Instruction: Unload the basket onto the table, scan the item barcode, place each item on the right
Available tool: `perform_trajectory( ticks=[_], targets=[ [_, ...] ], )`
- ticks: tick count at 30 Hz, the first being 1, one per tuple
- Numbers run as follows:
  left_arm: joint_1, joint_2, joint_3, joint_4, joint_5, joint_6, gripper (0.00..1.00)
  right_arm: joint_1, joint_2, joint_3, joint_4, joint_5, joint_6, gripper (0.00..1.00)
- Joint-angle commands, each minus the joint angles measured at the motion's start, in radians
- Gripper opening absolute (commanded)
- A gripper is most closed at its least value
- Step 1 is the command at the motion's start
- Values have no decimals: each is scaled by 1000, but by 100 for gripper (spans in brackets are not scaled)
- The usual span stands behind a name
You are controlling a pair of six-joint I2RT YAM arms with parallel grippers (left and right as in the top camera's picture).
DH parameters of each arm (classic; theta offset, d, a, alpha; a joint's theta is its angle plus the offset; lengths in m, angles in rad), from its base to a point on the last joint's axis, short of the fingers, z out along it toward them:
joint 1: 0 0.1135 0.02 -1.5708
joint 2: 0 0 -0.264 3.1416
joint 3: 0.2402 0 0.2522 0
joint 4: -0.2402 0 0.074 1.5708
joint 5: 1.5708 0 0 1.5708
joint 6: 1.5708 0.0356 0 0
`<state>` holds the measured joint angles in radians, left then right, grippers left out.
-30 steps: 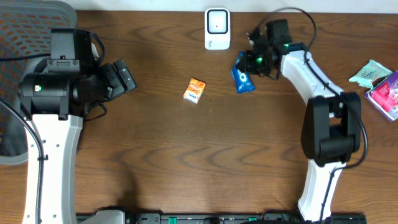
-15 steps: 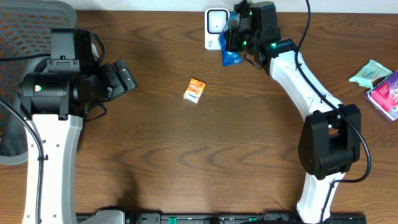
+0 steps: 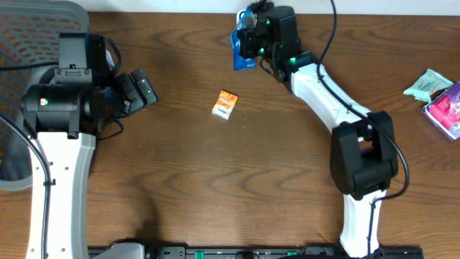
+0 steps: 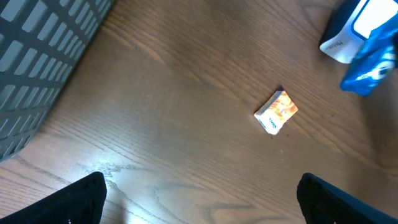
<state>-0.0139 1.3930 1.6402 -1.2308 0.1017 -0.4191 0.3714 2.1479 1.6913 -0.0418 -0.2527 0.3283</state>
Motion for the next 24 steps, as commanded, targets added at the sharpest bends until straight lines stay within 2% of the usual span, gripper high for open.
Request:
perform_trajectory(
  ticks=[1, 7, 12, 17, 24],
  targets=[
    [4, -2, 0, -3, -6, 3, 98, -15, 14, 13, 4, 0, 14, 1],
    [4, -2, 0, -3, -6, 3, 98, -59, 12, 34, -50, 0, -19, 1],
    [4, -2, 0, -3, -6, 3, 98, -185, -14, 135, -234, 1, -19, 1],
    [4, -2, 0, -3, -6, 3, 98, -341, -42, 222, -424, 1, -31, 1],
    [4, -2, 0, -3, -6, 3, 98, -603, -58, 235, -660, 143, -37, 1]
  ],
)
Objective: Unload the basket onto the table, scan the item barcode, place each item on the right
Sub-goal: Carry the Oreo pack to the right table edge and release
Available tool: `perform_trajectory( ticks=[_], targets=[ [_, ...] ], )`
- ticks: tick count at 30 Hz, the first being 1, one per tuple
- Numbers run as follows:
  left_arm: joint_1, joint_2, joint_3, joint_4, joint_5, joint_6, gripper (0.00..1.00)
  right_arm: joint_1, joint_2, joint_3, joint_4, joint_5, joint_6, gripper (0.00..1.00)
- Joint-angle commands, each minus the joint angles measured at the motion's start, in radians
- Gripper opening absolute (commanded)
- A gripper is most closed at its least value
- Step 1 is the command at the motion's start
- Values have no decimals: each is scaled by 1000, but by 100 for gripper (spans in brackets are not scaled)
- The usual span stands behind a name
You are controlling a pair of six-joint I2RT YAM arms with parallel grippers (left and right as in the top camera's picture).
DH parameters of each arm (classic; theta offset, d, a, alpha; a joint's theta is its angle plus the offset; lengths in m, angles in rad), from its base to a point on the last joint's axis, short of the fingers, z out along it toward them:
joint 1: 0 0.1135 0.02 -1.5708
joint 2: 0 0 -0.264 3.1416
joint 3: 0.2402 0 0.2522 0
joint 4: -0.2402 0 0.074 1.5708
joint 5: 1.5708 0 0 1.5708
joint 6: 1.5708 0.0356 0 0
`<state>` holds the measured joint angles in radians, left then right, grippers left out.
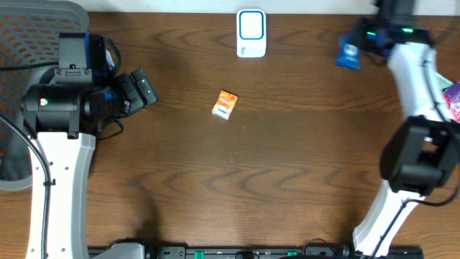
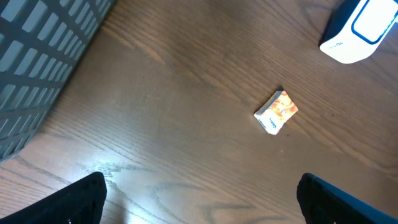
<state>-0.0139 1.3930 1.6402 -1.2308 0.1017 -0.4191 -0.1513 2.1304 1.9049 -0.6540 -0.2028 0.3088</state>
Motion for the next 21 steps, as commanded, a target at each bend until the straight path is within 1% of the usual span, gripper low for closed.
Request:
perform_trajectory(
  ticks=[1, 7, 9, 12, 13, 14, 15, 16, 17, 18, 19, 21],
  targets=[
    [4, -2, 0, -3, -6, 3, 98, -111, -38, 19, -67, 106, -39, 1],
    [4, -2, 0, -3, -6, 3, 98, -227, -35, 11, -93, 107, -208, 1],
    [4, -2, 0, -3, -6, 3, 98, -249, -35, 11, -88, 129, -221, 1],
    [4, -2, 0, -3, -6, 3, 98, -279, -35, 11, -77, 235, -220, 1],
    [4, -2, 0, -3, -6, 3, 98, -297, -35, 11, -71, 304, -221, 7],
    [4, -2, 0, -3, -6, 3, 98, -306, -35, 11, -71, 333, -220, 11],
    [4, -2, 0, -3, -6, 3, 98, -316, -35, 11, -71, 357, -220, 19],
    [4, -2, 0, -3, -6, 3, 98, -325, -35, 11, -72, 369, -220, 31],
    [4, -2, 0, -3, -6, 3, 98, -334, -35, 11, -76, 370, -220, 52],
    [4, -2, 0, -3, -6, 3, 98, -344, -35, 11, -81, 367, -219, 65],
    [4, -2, 0, -3, -6, 3, 98, -349, -35, 11, -88, 360, -220, 69],
    [4, -2, 0, -3, -6, 3, 98, -359, -35, 11, -105, 343, -219, 72]
  ],
)
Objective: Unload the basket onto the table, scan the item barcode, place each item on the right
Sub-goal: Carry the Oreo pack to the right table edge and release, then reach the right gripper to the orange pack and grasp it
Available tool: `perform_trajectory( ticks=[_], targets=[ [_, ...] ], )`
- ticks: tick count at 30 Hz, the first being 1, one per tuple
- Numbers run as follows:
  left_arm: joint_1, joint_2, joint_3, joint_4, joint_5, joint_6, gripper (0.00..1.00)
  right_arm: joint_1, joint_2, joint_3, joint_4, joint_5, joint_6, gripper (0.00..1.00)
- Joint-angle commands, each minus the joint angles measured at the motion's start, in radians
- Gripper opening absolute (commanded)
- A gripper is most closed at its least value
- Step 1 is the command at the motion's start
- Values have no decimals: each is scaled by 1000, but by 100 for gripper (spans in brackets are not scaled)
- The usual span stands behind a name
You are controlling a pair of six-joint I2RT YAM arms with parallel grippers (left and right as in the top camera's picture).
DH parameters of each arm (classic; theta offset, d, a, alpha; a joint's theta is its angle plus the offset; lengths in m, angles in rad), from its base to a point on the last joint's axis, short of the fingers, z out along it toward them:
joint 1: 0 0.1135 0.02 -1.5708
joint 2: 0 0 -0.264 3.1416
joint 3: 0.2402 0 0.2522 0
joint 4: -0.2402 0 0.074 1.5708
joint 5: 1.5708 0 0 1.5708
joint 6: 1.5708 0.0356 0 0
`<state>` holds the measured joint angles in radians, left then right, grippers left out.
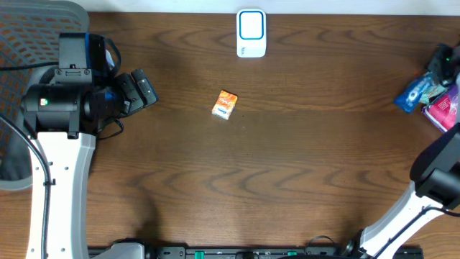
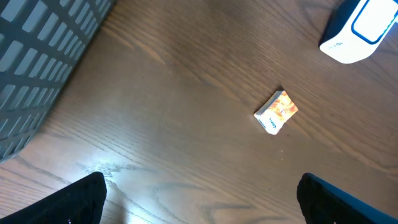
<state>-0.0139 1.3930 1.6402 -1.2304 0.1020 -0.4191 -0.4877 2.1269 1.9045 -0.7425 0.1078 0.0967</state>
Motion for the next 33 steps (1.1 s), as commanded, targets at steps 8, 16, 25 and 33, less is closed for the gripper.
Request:
perform_trajectory(
  ticks=[8, 16, 25, 33],
  targets=[
    [4, -2, 0, -3, -7, 3, 98, -1, -32, 11, -85, -269, -8, 72],
    [4, -2, 0, -3, -7, 3, 98, 124, -32, 10, -179, -615, -8, 73],
    [4, -2, 0, -3, -7, 3, 98, 424, -32, 2, -341, -655, -8, 81],
    [4, -2, 0, -3, -7, 3, 98, 772, -32, -63, -129, -468, 0, 82]
  ],
)
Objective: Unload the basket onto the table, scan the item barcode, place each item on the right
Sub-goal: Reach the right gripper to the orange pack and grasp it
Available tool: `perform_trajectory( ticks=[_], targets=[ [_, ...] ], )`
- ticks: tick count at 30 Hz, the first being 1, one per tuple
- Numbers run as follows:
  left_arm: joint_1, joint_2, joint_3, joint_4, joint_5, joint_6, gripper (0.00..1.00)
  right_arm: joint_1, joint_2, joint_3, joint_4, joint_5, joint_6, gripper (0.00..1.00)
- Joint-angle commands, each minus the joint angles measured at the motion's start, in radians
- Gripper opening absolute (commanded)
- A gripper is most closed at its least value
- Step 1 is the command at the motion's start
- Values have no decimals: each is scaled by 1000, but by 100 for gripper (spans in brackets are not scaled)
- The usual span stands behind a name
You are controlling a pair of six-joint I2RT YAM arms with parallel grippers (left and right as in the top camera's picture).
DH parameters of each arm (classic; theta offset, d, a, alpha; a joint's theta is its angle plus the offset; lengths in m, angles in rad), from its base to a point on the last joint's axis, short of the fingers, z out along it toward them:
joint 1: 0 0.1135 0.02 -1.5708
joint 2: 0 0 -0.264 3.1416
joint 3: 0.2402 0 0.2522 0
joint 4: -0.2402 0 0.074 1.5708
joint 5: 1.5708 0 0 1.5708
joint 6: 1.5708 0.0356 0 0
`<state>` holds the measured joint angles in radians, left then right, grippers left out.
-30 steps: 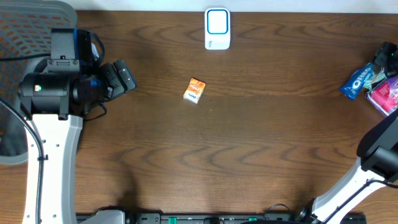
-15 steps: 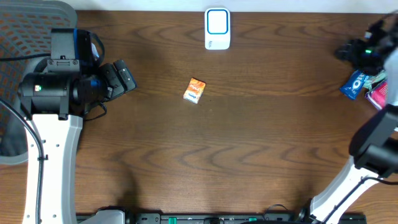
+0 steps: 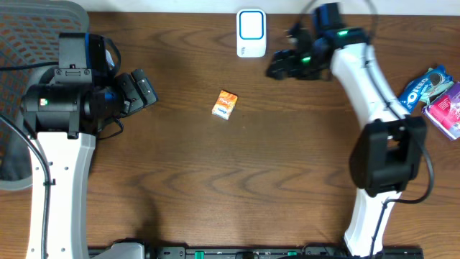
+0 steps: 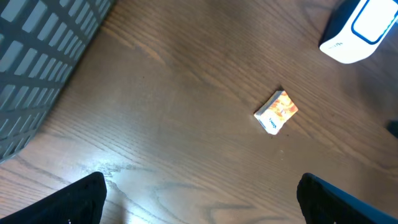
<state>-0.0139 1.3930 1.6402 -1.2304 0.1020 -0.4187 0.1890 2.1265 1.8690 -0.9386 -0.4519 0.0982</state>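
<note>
A small orange box (image 3: 225, 104) lies on the wooden table (image 3: 237, 180), left of centre; the left wrist view shows the orange box (image 4: 277, 112) too. The white and blue scanner (image 3: 251, 32) stands at the far edge, and the scanner (image 4: 357, 31) also sits at the top right of the wrist view. My right gripper (image 3: 279, 68) hangs just right of the scanner, open and empty. My left gripper (image 3: 141, 89) is at the left, open (image 4: 199, 208), well short of the box. A blue snack packet (image 3: 419, 87) lies at the far right.
A pink packet (image 3: 445, 108) lies beside the blue one at the right edge. A grey mesh chair (image 3: 39, 21) stands off the table's far left corner. The right arm (image 3: 363, 79) stretches across the right half of the table.
My right gripper was at the far right edge with the blue packet. The packet now lies there beside the pink one, and the gripper is empty near the scanner. The left arm is unchanged.
At first my right gripper held the blue packet over the scanner. Then it held the packet further right, then at the right edge by the pink packet. Now the packet lies there, and the empty gripper is back by the scanner. The orange box never moved.
</note>
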Motion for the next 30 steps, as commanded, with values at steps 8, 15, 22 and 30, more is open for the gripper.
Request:
perform_trajectory(
  ticks=[8, 15, 22, 30],
  targets=[
    [4, -2, 0, -3, -7, 3, 98, 292, -29, -129, 311, 245, 1, 85],
    [4, -2, 0, -3, -7, 3, 98, 348, 17, -237, 475, 245, 20, 84],
    [4, -2, 0, -3, -7, 3, 98, 348, 64, -245, 433, 224, 29, 77],
    [4, -2, 0, -3, -7, 3, 98, 348, 61, -243, 263, 205, 84, 65]
  ],
)
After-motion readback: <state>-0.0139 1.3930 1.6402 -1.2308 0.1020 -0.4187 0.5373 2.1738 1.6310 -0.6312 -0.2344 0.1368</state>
